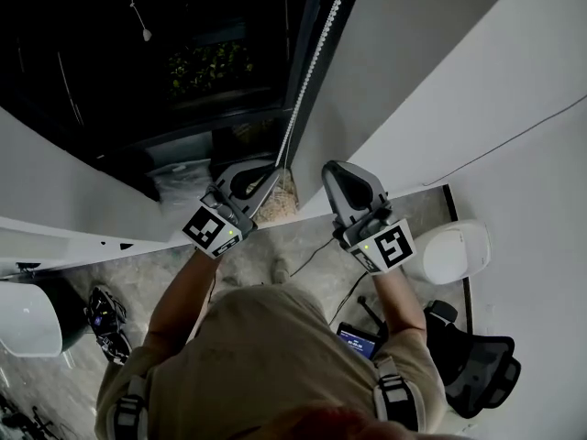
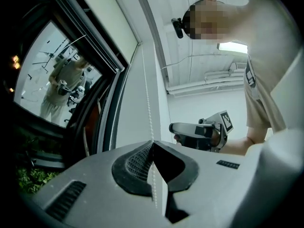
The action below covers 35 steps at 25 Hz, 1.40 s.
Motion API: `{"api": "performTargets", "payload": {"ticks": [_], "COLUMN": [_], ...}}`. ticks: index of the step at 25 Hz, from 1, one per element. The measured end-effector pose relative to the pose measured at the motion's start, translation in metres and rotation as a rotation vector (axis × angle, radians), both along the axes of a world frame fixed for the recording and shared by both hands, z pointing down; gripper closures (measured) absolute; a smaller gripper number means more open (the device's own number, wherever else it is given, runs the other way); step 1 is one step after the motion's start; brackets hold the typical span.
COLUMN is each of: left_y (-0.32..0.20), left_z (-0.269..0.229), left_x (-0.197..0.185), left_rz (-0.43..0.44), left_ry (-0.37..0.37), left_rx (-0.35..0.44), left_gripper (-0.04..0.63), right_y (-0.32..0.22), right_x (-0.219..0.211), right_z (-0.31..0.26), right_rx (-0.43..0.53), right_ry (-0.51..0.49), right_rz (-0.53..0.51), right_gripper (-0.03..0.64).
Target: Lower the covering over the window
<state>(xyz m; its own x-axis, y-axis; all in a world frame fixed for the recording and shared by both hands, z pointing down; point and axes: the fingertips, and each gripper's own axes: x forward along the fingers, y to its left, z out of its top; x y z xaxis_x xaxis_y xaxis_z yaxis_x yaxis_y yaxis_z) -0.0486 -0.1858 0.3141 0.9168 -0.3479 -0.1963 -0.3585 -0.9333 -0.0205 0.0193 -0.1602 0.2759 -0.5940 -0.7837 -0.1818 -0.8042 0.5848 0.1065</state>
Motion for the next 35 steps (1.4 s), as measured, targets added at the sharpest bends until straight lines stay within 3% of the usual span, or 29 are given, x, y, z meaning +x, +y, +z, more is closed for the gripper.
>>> {"api": "performTargets", "payload": {"ticks": [7, 12, 19, 23, 25, 27, 30, 35], "left_y": [-0.007, -0.007, -0.004, -0.006, -0.005, -0.006, -0.004, 0.006], "left_z": [0.002, 0.006, 0.009, 0.012, 0.023, 0.041, 0.069, 0.08], "left_x": [0.021, 0.026, 0.032, 0.033, 0.039, 0.044, 0.047, 0.038], "left_rz": [-0.089, -0.157, -0.169, -0.155, -0.14, -0.128, -0.114, -0.099], "left_ry": [0.014, 0.026, 0.008, 0.02, 0.002, -0.035, -0.077, -0.054], "left_rx": [-0.018, 0.004, 0.023, 0.03, 0.015, -0.008, -0.056, -0.094], "left_gripper": [0.578, 0.578, 0.578, 0.578, 0.578, 0.578, 0.578, 0.578], "right_y": [-0.021, -0.024, -0.022, -0.024, -0.027, -0.03, -0.034, -0.048], "right_x": [0.017, 0.024, 0.052, 0.033, 0.015, -0.002, -0.02, -0.029], "right_z": [0.043, 0.052, 0.036, 0.008, -0.011, -0.032, -0.054, -0.063], "right_rx": [-0.057, -0.086, -0.088, -0.054, -0.05, -0.023, 0.027, 0.029], "right_ry": [-0.004, -0.059, -0.038, 0.004, -0.014, -0.026, -0.01, -0.044], "right_rz": [-0.102, -0.155, -0.114, -0.192, -0.262, -0.298, -0.297, -0.266], "right_gripper": [0.604, 0.604, 0.604, 0.594, 0.49, 0.48, 0.48, 0.48]}}
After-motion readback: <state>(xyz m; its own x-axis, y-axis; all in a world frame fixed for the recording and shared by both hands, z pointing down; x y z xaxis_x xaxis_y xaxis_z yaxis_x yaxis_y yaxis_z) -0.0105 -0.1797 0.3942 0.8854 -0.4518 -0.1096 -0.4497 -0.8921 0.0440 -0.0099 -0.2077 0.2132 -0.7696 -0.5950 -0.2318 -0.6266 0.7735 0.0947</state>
